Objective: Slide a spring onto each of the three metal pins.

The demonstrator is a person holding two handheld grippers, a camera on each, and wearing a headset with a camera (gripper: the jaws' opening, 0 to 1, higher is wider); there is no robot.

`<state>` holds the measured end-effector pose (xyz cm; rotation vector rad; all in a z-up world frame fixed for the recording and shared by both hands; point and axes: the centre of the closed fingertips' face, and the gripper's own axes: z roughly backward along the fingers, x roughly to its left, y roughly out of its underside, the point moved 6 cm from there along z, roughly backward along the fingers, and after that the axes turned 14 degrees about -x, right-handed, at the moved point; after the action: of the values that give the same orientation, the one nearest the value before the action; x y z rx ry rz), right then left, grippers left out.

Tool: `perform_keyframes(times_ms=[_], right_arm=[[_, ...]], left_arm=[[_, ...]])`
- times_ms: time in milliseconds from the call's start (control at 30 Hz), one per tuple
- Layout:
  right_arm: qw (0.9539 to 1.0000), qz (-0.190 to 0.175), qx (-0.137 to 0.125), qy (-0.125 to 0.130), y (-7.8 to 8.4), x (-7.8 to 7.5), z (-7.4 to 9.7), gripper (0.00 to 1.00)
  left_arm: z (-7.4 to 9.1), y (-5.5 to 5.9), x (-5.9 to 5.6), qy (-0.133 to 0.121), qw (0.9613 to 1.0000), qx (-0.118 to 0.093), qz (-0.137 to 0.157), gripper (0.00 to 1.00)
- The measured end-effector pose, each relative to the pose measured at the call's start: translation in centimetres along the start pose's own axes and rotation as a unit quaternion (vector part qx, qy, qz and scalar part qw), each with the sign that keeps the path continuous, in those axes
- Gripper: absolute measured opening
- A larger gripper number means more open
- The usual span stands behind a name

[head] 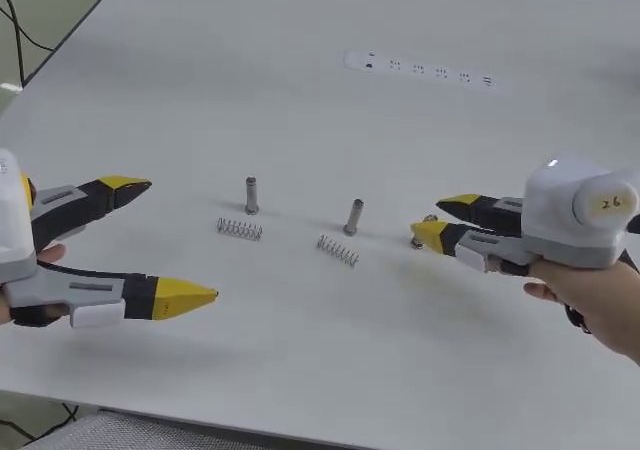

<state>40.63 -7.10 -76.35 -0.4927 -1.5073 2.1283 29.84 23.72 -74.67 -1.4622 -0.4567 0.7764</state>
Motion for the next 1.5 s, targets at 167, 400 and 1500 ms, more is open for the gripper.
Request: perform_keyframes(times_ms=[167, 400, 1500], right_arm=[[0.9999, 0.002, -0.011, 0.010, -0.6, -0.1, 0.6, 0.31], [0.9997, 0.001, -0.024, 0.006, -1.5, 0.3, 1.5, 0.32], [0.9996, -0.018, -0.021, -0.011, 0.4, 3.3, 3.3, 0.30]], left_arm=[[0.0, 0.0, 0.0, -0.001, 1.0000, 0.000, 0.000, 0.97], [0.0, -0.1, 0.0, 0.001, 1.0000, 0.003, -0.001, 0.97], [-0.2, 0.0, -0.1, 0.002, 1.0000, 0.004, 0.000, 0.97]])
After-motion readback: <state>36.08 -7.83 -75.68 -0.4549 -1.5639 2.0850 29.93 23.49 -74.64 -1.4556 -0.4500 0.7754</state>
